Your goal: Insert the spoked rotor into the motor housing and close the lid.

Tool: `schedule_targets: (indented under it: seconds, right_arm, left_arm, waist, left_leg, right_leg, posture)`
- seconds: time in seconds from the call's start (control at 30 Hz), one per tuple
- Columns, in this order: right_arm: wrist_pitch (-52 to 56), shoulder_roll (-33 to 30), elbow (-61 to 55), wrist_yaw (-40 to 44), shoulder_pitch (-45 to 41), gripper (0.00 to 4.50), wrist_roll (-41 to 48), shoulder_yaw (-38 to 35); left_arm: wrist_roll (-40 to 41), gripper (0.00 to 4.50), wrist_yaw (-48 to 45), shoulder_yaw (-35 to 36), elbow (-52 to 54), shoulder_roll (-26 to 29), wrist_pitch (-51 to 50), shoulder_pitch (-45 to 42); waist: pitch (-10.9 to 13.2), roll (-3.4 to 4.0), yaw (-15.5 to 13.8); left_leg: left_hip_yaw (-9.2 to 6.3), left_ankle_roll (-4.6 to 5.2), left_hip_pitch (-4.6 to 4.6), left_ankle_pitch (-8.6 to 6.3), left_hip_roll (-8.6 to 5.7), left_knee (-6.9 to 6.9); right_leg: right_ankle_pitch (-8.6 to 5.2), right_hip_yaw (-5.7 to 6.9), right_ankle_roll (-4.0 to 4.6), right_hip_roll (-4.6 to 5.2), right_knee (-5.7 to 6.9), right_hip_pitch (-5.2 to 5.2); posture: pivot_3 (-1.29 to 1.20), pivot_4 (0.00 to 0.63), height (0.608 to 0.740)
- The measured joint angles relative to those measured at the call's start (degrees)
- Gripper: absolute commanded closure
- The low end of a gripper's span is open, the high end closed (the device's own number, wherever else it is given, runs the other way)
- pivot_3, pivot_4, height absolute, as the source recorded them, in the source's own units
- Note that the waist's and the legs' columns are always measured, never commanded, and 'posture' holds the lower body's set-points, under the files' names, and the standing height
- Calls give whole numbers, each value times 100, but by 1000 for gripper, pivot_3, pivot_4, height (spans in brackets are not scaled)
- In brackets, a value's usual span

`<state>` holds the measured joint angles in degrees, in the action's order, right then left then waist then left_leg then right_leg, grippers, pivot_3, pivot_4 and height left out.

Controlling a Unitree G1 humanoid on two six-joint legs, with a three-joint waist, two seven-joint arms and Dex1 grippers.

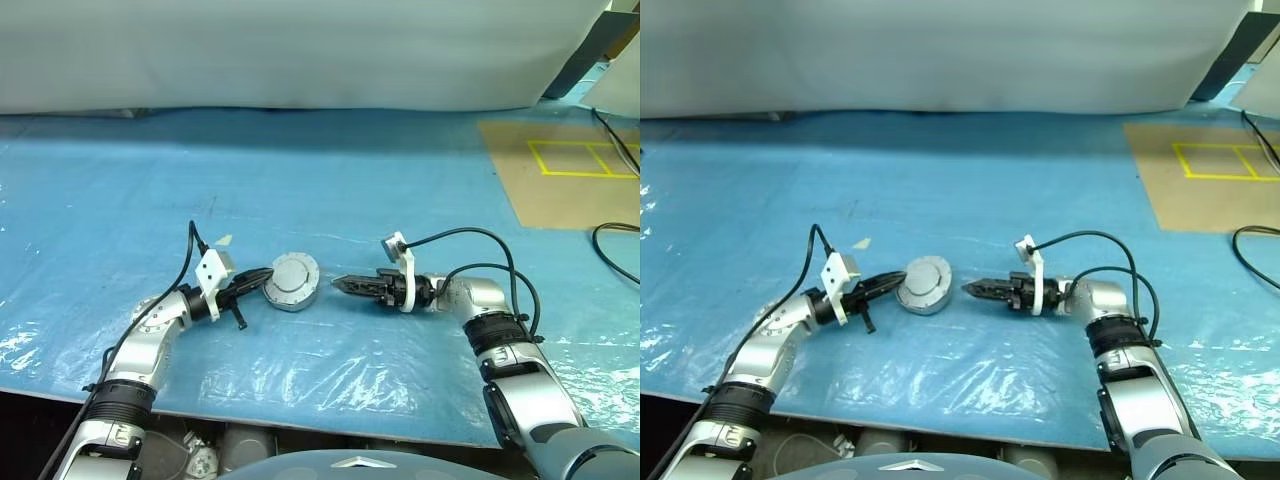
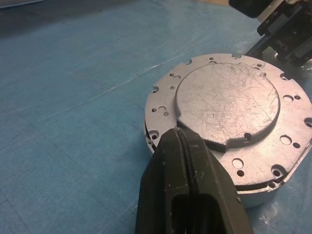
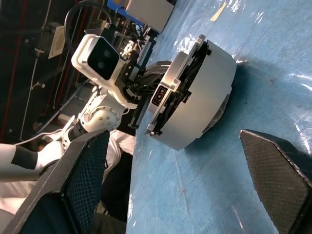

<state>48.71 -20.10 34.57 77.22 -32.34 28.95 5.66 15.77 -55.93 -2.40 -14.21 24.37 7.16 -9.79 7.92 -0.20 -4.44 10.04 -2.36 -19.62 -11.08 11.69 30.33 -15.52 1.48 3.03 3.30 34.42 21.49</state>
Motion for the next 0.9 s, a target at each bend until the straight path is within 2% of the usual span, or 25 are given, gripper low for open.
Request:
schedule_targets:
  seconds: [0.07,0.13,0.2,0.33,0.53,0.9]
  right_arm:
    - [167,280,59,-315,-157,17,4,-85]
    - [630,1084,118,-1305,-587,17,-17,-270]
    - [910,1434,27,-1929,-790,17,-64,-347]
    - [1302,1382,-397,-2190,-717,17,33,-440]
    - [1595,1299,-740,-2243,-600,17,198,-442]
    - [1740,1176,-900,-2465,-557,17,277,-446]
  left_arm:
    - [3,4500,18,56,18,17,2,64]
    - [12,4500,24,115,20,61,-8,67]
    - [131,4500,38,152,110,-38,-100,53]
    - [573,4500,46,275,396,-122,-542,90]
    - [809,4500,13,623,802,299,-892,67]
    - [936,4500,136,891,901,300,-978,236]
  waist:
    - [0,0,37]
    - [8,8,170]
    - [17,24,164]
    - [30,19,53]
    - [35,12,55]
    - [36,12,41]
  left_leg:
    - [-1,0,4,0,2,1]
    - [-2,-3,12,2,3,0]
    - [-2,-6,-9,3,4,0]
    - [2,-9,-62,8,5,16]
    - [-2,-33,-146,-4,13,68]
    - [-8,-58,-131,-20,16,93]
  right_leg:
    - [0,-2,1,0,4,-3]
    - [6,-10,12,-3,30,25]
    - [9,-9,18,-2,37,68]
    - [25,-5,-2,-5,36,98]
    - [31,2,-11,-60,42,154]
    - [34,4,-15,-61,83,139]
  posture:
    - [0,150,740]
    - [0,150,740]
    - [0,150,740]
    - [0,150,740]
    - [0,150,740]
    - [0,150,740]
